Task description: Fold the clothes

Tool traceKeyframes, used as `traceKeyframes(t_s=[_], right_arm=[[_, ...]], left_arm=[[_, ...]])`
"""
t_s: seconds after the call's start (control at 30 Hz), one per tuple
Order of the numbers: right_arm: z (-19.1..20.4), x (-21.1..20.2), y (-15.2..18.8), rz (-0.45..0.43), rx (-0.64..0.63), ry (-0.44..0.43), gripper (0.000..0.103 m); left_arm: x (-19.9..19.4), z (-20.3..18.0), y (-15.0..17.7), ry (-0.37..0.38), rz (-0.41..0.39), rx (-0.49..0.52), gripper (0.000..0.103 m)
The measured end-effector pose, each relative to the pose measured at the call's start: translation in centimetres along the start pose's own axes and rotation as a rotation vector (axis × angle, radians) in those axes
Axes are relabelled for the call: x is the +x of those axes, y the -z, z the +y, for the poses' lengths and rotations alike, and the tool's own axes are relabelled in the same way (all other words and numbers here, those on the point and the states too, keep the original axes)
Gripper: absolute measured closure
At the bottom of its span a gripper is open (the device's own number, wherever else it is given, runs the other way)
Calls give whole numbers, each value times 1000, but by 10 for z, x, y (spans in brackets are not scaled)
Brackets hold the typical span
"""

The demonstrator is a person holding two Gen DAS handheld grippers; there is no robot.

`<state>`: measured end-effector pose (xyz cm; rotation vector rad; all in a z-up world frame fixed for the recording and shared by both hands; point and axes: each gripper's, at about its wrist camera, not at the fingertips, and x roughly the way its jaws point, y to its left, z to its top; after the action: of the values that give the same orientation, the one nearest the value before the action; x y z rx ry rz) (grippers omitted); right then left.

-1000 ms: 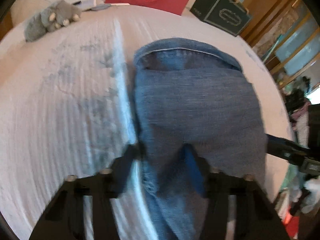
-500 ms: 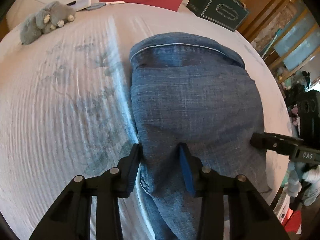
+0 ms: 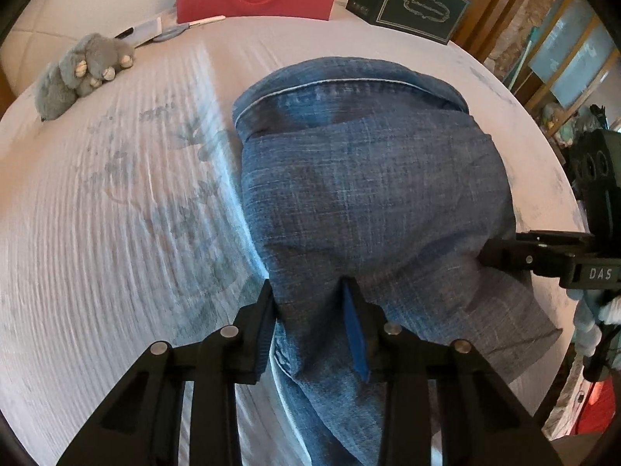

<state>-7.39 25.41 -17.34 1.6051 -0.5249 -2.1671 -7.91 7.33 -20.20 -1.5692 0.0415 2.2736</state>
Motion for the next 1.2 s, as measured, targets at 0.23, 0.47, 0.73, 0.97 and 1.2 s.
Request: traceKeyframes(t_s=[0.23, 0.47, 0.73, 0.97, 1.2], right_arm=[[3, 1, -4, 14, 16, 16, 54], [4, 3, -4, 9, 7, 4, 58], [30, -32, 8, -91, 10, -110, 63], [98, -76, 11, -232, -88, -72, 63], [132, -61, 0, -203, -185, -75, 63]], left_arm=[[1, -3, 1, 8, -18, -28, 71], [0, 5, 6, 24, -33, -47, 71], [-57, -4, 0, 7, -126, 8, 82], [-141, 5, 39, 2, -242, 75, 83], [-167, 37, 60, -49, -260, -10, 83]])
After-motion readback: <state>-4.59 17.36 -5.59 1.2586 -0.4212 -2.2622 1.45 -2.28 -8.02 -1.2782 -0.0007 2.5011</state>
